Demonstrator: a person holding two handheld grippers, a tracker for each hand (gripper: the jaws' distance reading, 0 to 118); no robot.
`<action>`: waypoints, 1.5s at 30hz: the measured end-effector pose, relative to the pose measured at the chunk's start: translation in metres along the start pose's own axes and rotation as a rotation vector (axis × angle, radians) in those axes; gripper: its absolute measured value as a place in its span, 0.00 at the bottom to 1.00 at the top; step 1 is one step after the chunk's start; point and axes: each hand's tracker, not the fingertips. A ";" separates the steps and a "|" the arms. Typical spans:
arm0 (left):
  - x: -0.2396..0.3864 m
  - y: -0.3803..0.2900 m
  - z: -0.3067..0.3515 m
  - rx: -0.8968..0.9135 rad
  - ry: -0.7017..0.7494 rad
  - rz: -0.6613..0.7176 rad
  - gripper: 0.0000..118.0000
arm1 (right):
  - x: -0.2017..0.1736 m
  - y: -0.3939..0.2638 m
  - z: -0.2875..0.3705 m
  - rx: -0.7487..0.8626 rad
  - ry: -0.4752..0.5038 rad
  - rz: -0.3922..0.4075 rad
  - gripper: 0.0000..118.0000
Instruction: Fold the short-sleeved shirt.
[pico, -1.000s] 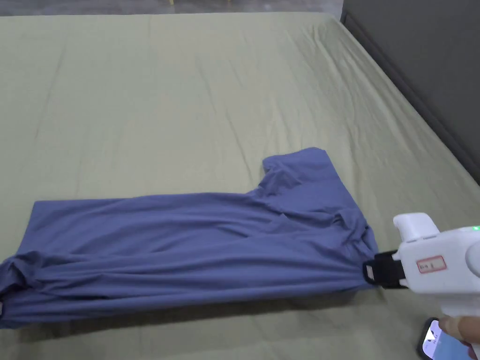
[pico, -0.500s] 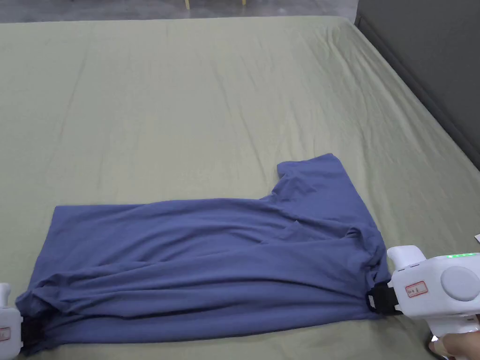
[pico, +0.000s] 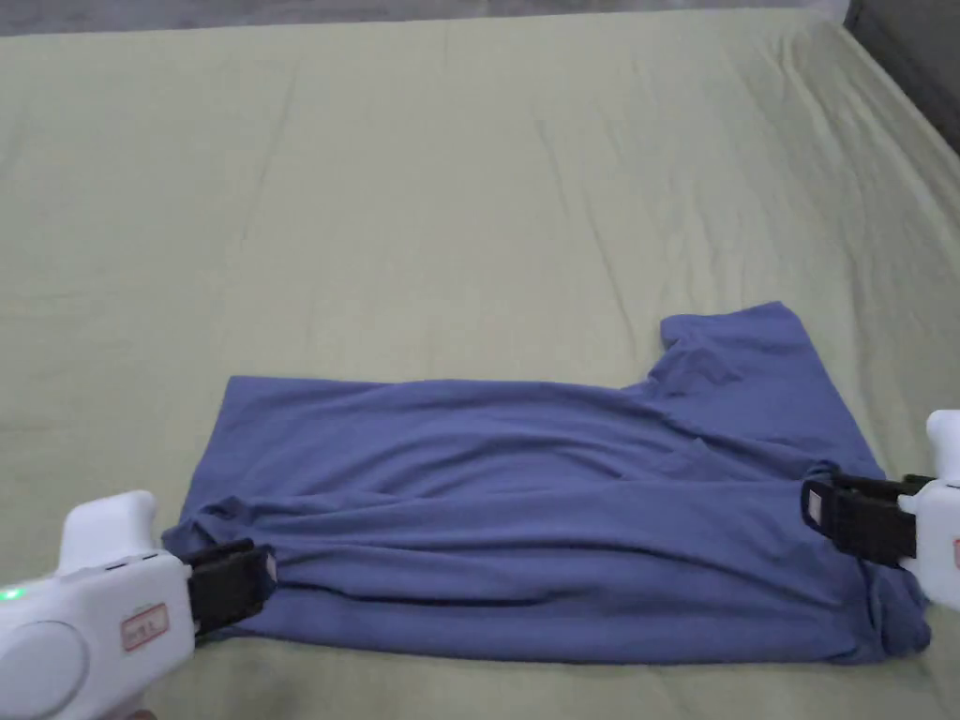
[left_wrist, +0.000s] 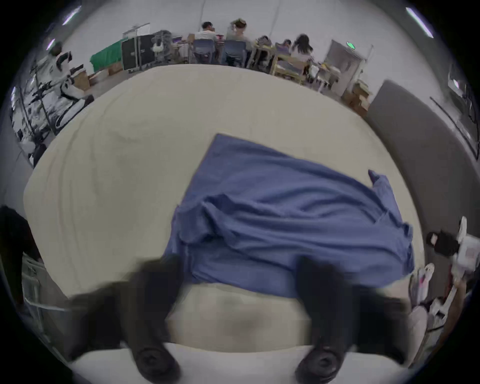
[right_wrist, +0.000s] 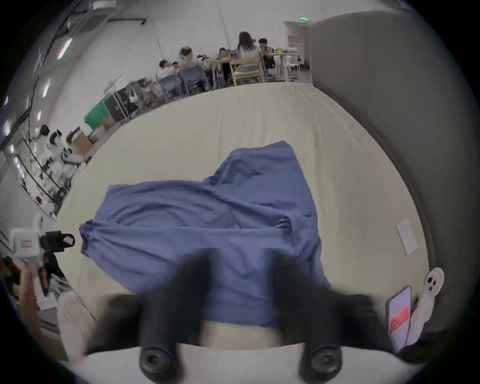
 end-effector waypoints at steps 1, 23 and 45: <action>0.009 -0.004 0.000 -0.001 -0.002 -0.016 0.00 | -0.004 -0.002 -0.010 -0.025 -0.002 0.002 0.03; 0.014 0.178 -0.187 -0.024 0.155 -0.112 0.02 | 0.035 0.024 -0.049 -0.097 -0.051 -0.002 0.03; 0.000 0.185 -0.133 0.012 0.060 -0.151 0.02 | 0.059 0.149 -0.189 -0.279 -0.210 0.197 0.03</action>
